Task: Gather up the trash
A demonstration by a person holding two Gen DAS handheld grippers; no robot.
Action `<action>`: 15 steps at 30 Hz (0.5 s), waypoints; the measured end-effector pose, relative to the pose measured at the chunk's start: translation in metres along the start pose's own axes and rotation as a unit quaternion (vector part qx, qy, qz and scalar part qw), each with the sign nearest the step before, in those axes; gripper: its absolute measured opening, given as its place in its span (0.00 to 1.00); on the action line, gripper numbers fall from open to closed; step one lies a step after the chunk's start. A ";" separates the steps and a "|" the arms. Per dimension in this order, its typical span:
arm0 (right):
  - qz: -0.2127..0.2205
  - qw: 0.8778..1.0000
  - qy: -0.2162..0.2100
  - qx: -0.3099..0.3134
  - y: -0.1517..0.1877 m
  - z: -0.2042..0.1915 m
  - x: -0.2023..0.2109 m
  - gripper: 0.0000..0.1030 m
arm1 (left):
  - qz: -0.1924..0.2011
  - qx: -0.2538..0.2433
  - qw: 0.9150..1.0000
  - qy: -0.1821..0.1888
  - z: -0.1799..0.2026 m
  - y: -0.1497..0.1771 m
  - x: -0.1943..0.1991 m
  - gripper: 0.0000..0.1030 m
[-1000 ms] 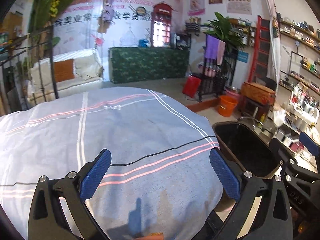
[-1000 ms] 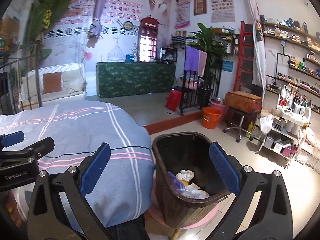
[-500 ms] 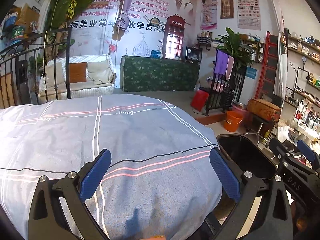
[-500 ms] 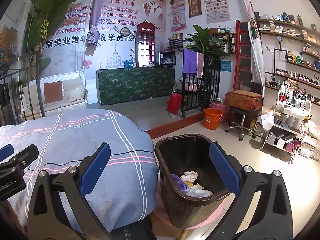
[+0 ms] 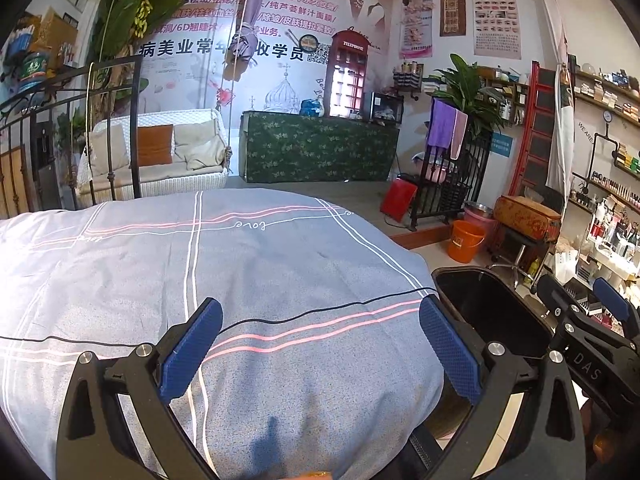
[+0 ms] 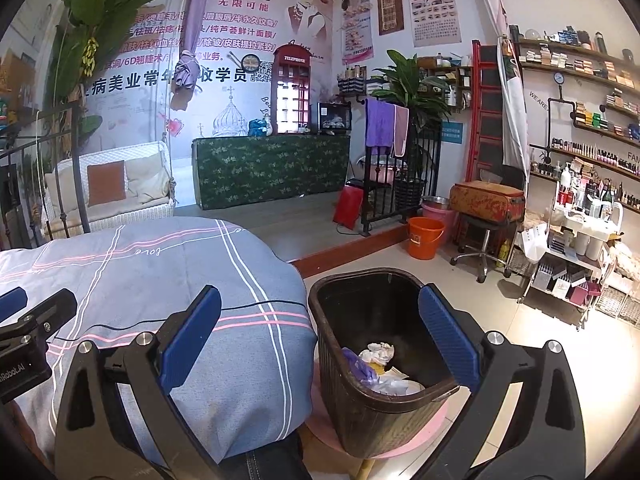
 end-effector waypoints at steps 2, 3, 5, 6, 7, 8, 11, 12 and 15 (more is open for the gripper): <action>-0.004 1.000 -0.001 0.001 0.000 0.001 -0.002 0.95 | 0.000 0.001 1.000 0.000 0.000 0.000 0.001 0.94; -0.005 1.000 -0.001 0.002 0.000 0.001 -0.002 0.95 | 0.001 0.000 1.000 0.000 0.000 0.000 0.000 0.94; -0.003 1.000 -0.002 0.003 -0.001 0.000 -0.002 0.95 | 0.000 0.000 1.000 0.000 0.000 0.000 0.000 0.94; -0.003 1.000 -0.003 0.003 -0.001 0.001 -0.001 0.95 | 0.000 0.000 1.000 0.000 0.000 0.000 0.000 0.94; -0.003 1.000 -0.003 0.003 -0.002 0.001 -0.002 0.95 | 0.001 0.000 1.000 0.000 0.000 0.000 0.000 0.94; -0.003 1.000 -0.004 0.003 -0.002 0.001 -0.002 0.95 | 0.000 0.000 1.000 0.000 0.000 0.000 0.000 0.94; -0.006 1.000 -0.005 0.002 -0.002 0.002 -0.003 0.95 | -0.002 0.000 1.000 -0.001 0.000 0.000 -0.001 0.94; -0.006 1.000 -0.006 0.002 -0.002 0.003 -0.004 0.95 | -0.002 0.000 1.000 -0.001 0.001 -0.001 0.000 0.94; -0.008 1.000 -0.005 0.003 -0.002 0.003 -0.005 0.95 | -0.003 -0.001 1.000 0.001 0.000 -0.001 -0.002 0.94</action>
Point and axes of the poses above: each gripper's, at about its wrist camera, not at the fingertips, and x roughly against the way its jaws point, z to its right, y to its underside, the point moved 1 cm from there along -x, roughly the way its jaws point, and after that the axes turned 5 degrees about -x, right-handed, at the moved point
